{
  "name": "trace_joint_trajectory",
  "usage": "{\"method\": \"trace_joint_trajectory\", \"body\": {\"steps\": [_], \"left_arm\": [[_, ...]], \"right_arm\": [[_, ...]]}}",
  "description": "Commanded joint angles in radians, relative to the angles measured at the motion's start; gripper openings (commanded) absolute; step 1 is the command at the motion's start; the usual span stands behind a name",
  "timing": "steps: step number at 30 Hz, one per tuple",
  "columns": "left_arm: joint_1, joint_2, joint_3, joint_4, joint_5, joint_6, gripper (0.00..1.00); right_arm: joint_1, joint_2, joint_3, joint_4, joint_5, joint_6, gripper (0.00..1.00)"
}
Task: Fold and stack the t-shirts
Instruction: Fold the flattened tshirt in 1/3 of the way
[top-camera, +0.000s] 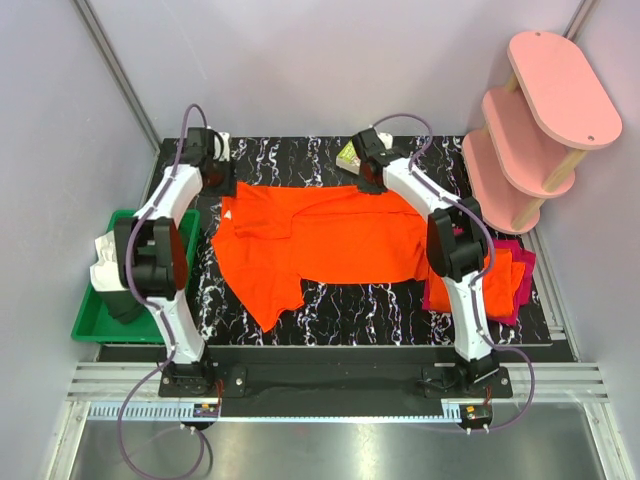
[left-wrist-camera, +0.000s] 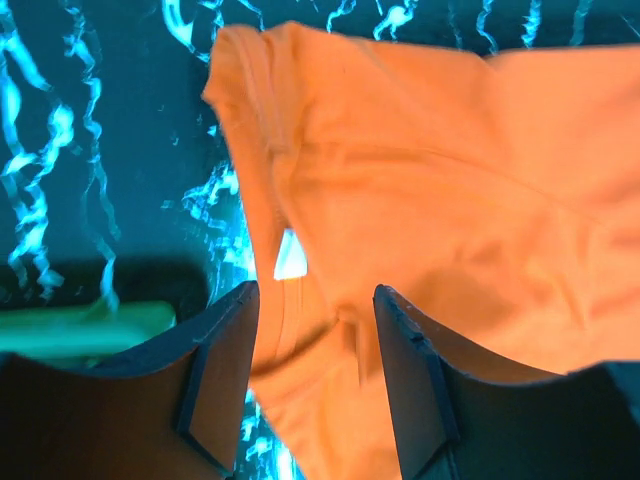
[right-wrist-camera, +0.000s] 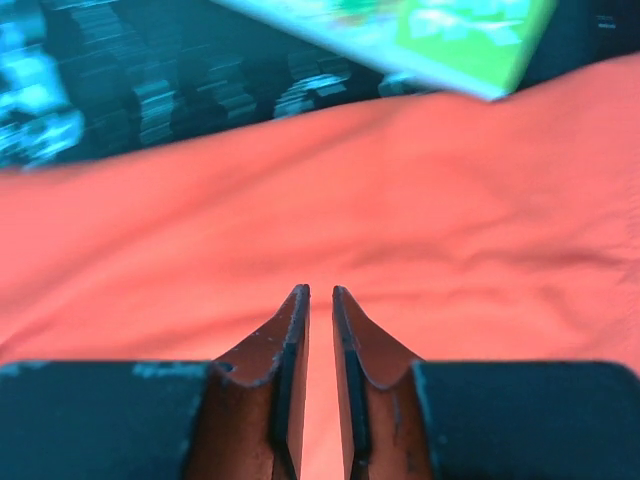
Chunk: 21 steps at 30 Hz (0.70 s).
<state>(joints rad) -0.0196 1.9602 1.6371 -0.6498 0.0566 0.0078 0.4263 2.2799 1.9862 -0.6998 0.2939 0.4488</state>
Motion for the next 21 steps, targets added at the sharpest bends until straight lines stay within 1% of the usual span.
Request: {"method": "trace_joint_trajectory", "body": {"steps": [1,2,4,7,10,14,15,21], "left_arm": [[0.001,-0.124,-0.16,0.064,0.015,0.034,0.55],[0.001,-0.141,-0.224,0.068,0.02,0.037,0.55],[0.001,-0.193,-0.287,0.085,0.028,0.037,0.54],[0.001,-0.283,-0.445,0.137,0.089,0.028,0.54],[0.0,-0.339,-0.535,0.199,0.136,0.012,0.54],[-0.002,-0.32,-0.548,0.245,0.126,-0.006,0.55],[-0.002,-0.313,-0.542,0.26,0.12,-0.032,0.55],[-0.002,-0.265,-0.524,0.312,0.101,-0.069,0.56]], "right_arm": [[0.101,-0.137,0.013,0.006,0.008,-0.009,0.22],[0.114,-0.158,-0.018,0.008,0.011,0.001,0.22],[0.143,-0.183,-0.074,0.011,0.022,0.005,0.22],[0.173,-0.241,-0.16,0.022,0.045,0.004,0.22],[0.19,-0.295,-0.248,0.026,0.066,0.027,0.21],[0.198,-0.364,-0.343,0.036,0.082,0.067,0.19],[0.2,-0.376,-0.374,0.034,0.085,0.073,0.19],[0.207,-0.454,-0.463,0.036,0.106,0.106,0.18]]}}
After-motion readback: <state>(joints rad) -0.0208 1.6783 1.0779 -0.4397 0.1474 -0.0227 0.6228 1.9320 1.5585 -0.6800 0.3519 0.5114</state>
